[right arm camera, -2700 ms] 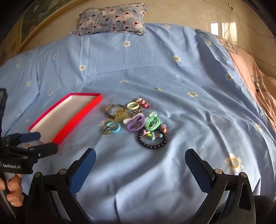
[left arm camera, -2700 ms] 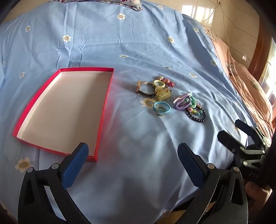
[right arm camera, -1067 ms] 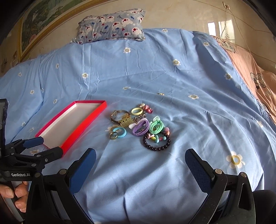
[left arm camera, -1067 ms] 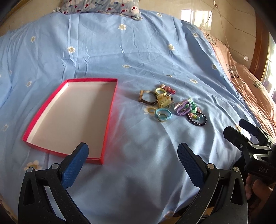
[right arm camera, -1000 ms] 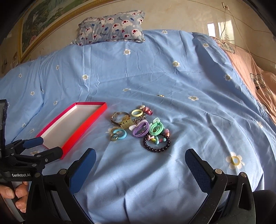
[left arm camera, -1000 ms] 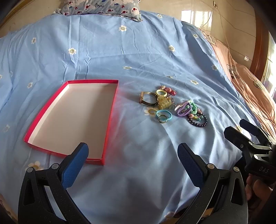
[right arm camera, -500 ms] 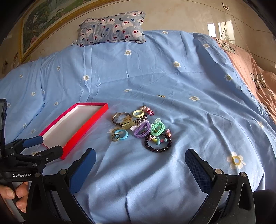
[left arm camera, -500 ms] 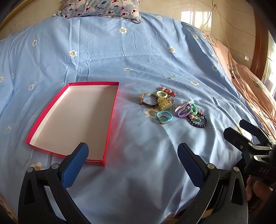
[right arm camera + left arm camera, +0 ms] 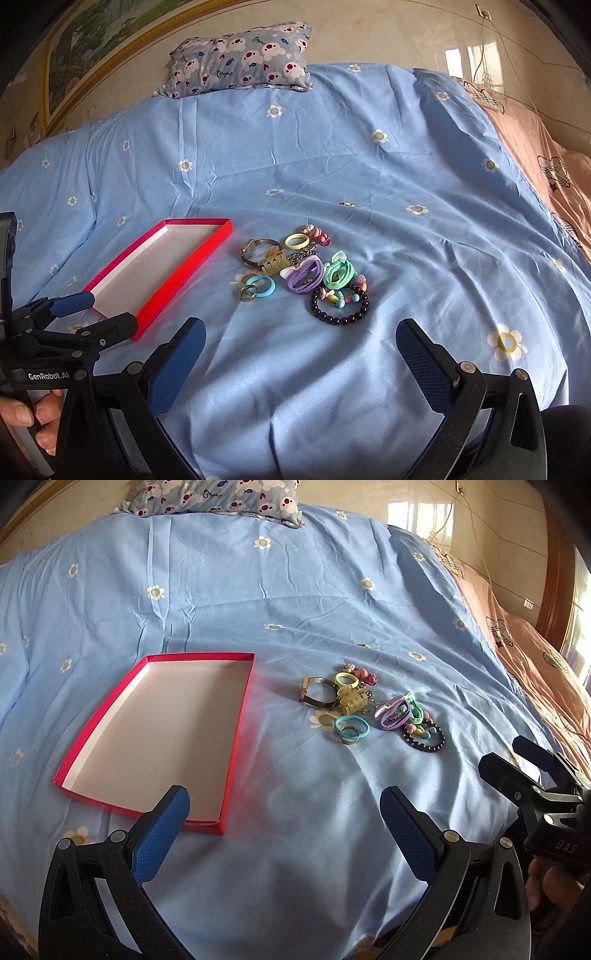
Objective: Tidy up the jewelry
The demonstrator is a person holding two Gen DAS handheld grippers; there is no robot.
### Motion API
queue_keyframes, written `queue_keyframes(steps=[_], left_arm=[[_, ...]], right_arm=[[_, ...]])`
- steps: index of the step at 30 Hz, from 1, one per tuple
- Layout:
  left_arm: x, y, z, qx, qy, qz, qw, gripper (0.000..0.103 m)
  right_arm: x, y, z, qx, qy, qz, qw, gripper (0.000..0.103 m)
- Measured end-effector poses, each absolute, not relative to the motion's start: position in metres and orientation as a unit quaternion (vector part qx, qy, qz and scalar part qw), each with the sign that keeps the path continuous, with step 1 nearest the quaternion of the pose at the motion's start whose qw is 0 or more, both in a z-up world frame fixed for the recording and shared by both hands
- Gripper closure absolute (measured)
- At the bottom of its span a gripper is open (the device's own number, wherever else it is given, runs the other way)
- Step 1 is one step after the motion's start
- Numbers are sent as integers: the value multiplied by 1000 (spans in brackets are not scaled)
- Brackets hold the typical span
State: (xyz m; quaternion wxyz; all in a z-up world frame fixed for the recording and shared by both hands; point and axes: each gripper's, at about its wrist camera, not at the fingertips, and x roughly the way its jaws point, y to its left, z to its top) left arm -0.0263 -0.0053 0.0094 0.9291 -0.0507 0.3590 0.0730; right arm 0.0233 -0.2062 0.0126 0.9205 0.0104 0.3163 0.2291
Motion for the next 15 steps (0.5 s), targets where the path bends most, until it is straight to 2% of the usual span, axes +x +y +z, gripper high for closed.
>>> queue_keyframes(steps=[15], left_arm=[[-25, -6, 7, -53, 365, 72, 927, 0]], right_arm=[[23, -206, 11, 11, 317, 230, 920, 0]])
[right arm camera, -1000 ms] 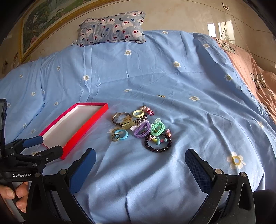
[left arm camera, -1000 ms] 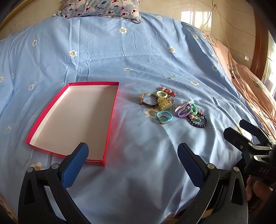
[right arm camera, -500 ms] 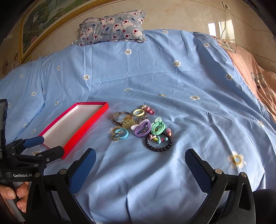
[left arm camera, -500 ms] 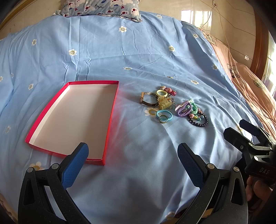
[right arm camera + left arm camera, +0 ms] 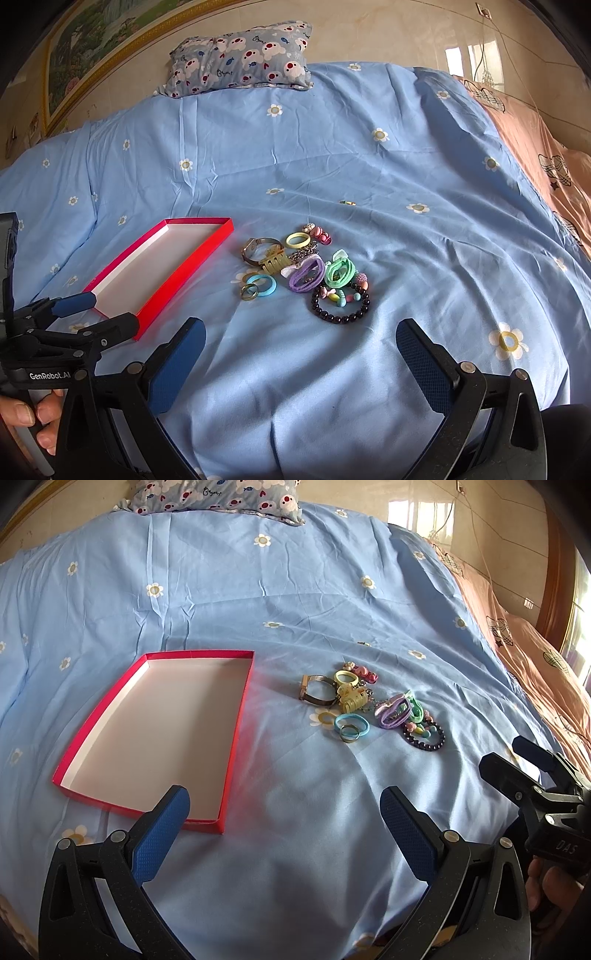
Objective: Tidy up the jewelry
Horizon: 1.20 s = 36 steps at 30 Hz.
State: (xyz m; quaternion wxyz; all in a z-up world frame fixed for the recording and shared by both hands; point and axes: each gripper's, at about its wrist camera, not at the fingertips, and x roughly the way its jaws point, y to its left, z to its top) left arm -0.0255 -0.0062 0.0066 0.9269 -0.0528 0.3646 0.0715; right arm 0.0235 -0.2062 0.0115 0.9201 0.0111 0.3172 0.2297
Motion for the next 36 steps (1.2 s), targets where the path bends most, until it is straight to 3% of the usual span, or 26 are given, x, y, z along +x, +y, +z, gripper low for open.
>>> queue_keyframes(steps=[9, 15, 22, 36], left_arm=[[-5, 0, -1, -79, 394, 43, 915, 2], [21, -3, -4, -75, 411, 19, 909, 10], [54, -14, -14, -71, 435, -13, 898, 30], [110, -15, -40, -78, 477, -47, 874, 47]], right_arm=[[33, -210, 7, 19, 329, 231, 915, 3], [55, -216, 2, 32, 353, 227, 907, 26], [88, -218, -4, 57, 384, 234, 891, 49], [130, -196, -16, 58, 418, 260, 868, 68]])
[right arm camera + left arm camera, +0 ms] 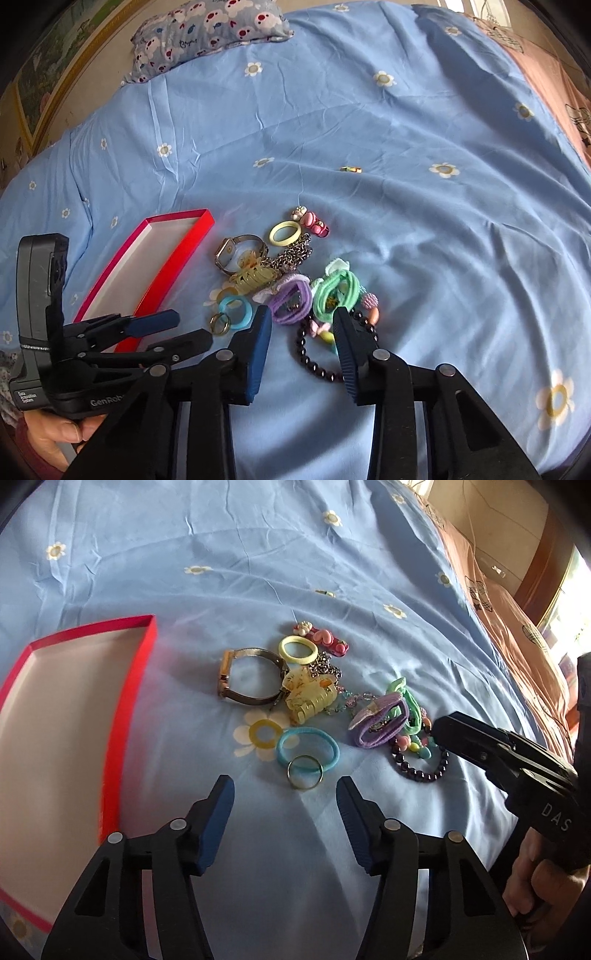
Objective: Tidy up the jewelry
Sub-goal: 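Grasp the gold ring with the left tool while the right tool grasps the purple hair tie, then carry the ring and hair tie into the red box while both tools open to release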
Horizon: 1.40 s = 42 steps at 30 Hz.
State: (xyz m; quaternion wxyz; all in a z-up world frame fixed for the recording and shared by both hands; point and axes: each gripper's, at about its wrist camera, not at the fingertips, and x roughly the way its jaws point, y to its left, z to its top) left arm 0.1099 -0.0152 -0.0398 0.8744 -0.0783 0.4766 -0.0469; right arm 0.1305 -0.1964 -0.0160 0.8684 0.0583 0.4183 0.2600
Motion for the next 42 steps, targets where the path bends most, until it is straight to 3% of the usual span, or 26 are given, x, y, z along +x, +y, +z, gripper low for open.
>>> queue_keyframes(steps=[6, 11, 13, 29, 42], left_arm=[[122, -15, -49, -82, 484, -60, 869, 56], [126, -14, -52, -88, 485, -71, 867, 75], [126, -11, -53, -96, 485, -77, 866, 82], [96, 6, -36, -123, 466, -83, 872, 82], [59, 74, -21, -140, 448, -13, 883, 82]], right_arm=[[150, -183, -26, 52, 434, 264, 860, 68], [158, -172, -34, 43, 444, 269, 854, 84], [160, -170, -38, 40, 447, 268, 853, 96], [140, -178, -14, 64, 424, 283, 858, 96], [125, -122, -6, 54, 426, 339, 837, 96]])
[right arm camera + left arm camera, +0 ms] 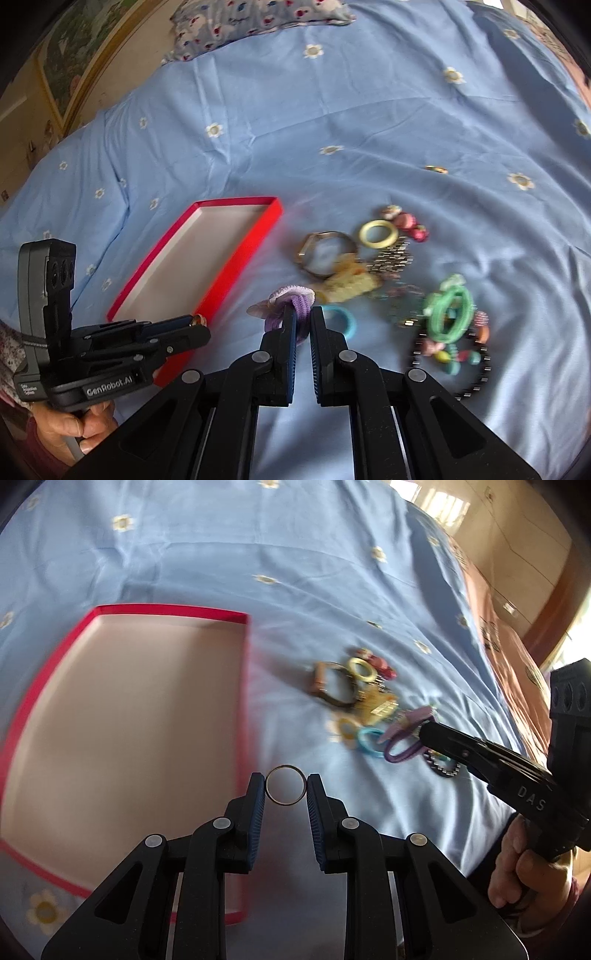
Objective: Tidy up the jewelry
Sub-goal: 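Carry the ring and hair tie into the red box while both tools open to release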
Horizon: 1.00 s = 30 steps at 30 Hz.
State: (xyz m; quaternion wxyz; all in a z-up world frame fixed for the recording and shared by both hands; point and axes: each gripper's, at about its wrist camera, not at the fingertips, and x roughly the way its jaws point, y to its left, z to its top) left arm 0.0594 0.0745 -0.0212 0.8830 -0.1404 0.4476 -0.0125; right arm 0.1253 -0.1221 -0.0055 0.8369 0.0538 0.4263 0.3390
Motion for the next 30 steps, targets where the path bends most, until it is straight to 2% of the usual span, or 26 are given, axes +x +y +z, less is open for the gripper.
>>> queue_keyframes(steps=[14, 30], left_arm=[[45, 162, -16, -146, 436, 70, 885, 82], [91, 216, -37, -126, 469, 101, 869, 82]], right_arm=[[126, -31, 2, 38, 431, 410, 803, 96], [158, 64, -22, 10, 468, 445, 763, 96]])
